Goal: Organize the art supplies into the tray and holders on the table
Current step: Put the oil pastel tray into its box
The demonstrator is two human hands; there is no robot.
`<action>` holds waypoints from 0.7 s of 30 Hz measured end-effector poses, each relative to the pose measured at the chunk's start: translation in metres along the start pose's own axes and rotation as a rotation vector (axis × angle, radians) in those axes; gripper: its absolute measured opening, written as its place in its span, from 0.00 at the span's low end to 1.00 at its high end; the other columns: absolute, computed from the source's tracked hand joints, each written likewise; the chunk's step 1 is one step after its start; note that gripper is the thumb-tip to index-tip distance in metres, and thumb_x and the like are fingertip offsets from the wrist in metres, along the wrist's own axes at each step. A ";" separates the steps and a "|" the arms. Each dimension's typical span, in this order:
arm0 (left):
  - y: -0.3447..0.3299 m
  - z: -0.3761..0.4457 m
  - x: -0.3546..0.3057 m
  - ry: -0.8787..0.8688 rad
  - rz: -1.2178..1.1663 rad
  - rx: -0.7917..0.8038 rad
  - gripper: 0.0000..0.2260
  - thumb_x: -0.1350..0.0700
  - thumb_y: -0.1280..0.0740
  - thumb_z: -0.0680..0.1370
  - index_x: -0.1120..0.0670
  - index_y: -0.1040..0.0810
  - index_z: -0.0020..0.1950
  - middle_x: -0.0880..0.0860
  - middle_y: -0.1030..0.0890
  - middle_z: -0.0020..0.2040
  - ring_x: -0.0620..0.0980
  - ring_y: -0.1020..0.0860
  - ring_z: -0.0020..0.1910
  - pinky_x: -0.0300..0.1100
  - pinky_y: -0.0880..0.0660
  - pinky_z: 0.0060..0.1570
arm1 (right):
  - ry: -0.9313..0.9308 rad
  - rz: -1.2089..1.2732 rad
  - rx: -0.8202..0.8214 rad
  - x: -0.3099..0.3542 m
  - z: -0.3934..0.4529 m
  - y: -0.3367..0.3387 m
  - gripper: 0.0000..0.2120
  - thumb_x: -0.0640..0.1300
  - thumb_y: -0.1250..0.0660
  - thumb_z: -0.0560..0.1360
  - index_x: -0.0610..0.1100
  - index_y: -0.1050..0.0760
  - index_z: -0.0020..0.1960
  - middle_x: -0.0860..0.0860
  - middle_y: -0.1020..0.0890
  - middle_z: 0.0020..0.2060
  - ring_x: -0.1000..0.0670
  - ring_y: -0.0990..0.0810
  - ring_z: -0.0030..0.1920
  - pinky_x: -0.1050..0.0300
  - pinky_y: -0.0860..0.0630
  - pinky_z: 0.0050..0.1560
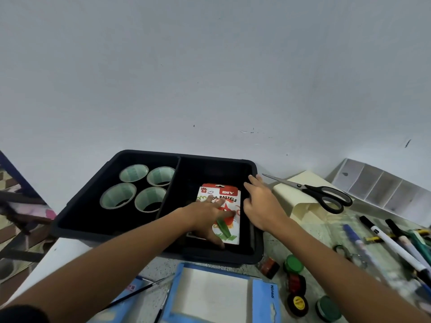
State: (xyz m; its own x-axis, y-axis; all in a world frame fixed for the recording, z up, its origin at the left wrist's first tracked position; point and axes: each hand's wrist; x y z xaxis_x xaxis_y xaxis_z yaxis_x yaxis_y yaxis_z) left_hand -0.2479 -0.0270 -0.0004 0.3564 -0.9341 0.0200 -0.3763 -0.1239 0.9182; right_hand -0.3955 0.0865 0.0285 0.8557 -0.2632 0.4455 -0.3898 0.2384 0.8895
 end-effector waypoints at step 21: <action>0.003 0.008 -0.014 0.026 -0.063 -0.003 0.41 0.35 0.29 0.70 0.40 0.44 0.78 0.49 0.53 0.81 0.62 0.51 0.78 0.62 0.38 0.69 | -0.003 0.056 -0.041 -0.006 -0.001 -0.006 0.23 0.44 0.37 0.77 0.38 0.31 0.71 0.45 0.39 0.77 0.47 0.50 0.78 0.48 0.42 0.74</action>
State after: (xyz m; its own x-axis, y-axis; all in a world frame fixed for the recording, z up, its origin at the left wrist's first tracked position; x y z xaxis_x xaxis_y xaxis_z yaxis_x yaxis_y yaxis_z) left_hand -0.2607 -0.0169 -0.0014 0.4014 -0.9155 -0.0277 -0.3500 -0.1813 0.9190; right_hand -0.3980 0.0873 0.0201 0.8322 -0.2509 0.4944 -0.4224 0.2907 0.8585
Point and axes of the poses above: each hand's wrist, its own z-axis towards the middle knuckle, its own y-axis out of the back of the hand, x = y × z
